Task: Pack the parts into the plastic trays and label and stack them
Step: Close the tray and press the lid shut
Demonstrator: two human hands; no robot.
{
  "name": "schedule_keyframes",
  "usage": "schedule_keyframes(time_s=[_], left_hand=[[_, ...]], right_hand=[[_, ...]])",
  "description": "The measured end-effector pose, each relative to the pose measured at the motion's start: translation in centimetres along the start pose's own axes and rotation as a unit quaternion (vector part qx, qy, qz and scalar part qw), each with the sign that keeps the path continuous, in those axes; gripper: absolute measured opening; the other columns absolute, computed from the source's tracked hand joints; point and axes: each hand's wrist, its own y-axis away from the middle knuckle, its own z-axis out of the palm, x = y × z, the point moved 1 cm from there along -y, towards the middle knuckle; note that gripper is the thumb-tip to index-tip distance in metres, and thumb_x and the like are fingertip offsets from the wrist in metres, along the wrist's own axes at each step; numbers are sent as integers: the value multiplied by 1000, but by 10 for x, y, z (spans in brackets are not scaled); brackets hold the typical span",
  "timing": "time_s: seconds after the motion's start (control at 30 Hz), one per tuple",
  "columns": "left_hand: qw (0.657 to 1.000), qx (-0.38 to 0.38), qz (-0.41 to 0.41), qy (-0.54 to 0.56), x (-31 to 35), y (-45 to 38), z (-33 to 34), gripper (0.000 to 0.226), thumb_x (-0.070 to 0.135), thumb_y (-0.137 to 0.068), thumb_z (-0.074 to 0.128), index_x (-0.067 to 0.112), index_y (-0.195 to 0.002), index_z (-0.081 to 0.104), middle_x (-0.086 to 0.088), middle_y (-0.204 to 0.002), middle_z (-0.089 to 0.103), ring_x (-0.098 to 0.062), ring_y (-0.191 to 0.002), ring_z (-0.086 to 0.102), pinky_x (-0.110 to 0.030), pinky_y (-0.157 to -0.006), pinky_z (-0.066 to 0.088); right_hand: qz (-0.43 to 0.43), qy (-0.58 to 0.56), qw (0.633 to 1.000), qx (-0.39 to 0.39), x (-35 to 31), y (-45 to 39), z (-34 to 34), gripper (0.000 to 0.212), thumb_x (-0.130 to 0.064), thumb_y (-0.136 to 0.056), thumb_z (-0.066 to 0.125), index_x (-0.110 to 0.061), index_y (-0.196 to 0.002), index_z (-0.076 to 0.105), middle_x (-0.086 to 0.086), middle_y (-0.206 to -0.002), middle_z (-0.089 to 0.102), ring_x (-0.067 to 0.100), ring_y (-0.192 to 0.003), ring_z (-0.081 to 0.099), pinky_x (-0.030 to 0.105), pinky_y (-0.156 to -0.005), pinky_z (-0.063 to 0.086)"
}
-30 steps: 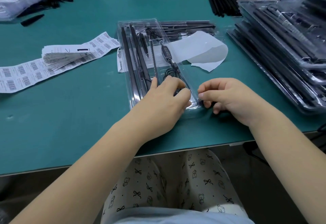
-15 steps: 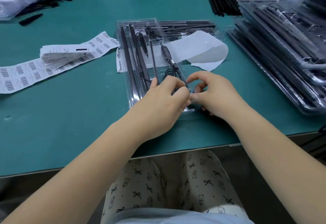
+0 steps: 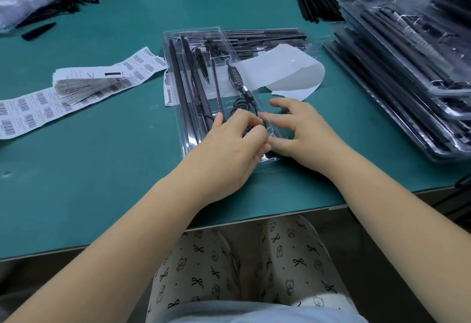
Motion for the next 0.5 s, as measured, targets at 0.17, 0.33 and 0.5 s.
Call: schedule_keyframes(time_s=[0.17,0.33,0.5], left_hand=[[1000,-3,-2,-11,2,-1,-1,33,25,-100,38,-1,-98,57,-19,-118,49,-39,-98,53,-59,-113,16],[1000,-13,3,-2,2,0,-3,38,28,-98,33,-2,-98,56,-20,-118,49,-39,-99,52,-59,-112,16],[1000,-7,14,4,3,1,-4,30,23,-99,42,-2,-97,58,-23,-117,50,-44,-107,50,-64,-109,22]], right_hand=[[-2,151,987,-58,1,-2,5,64,-58,-91,37,-38,-148,20,-1,-155,20,17,-140,11,37,-113,6],[10,143,984,-105,0,-14,-5,79,-73,-72,32,-43,-145,25,-3,-151,24,14,-139,10,37,-112,5],[4,124,984,-125,1,-24,-13,99,-79,-44,19,-51,-139,33,-5,-153,23,14,-140,10,37,-111,5]])
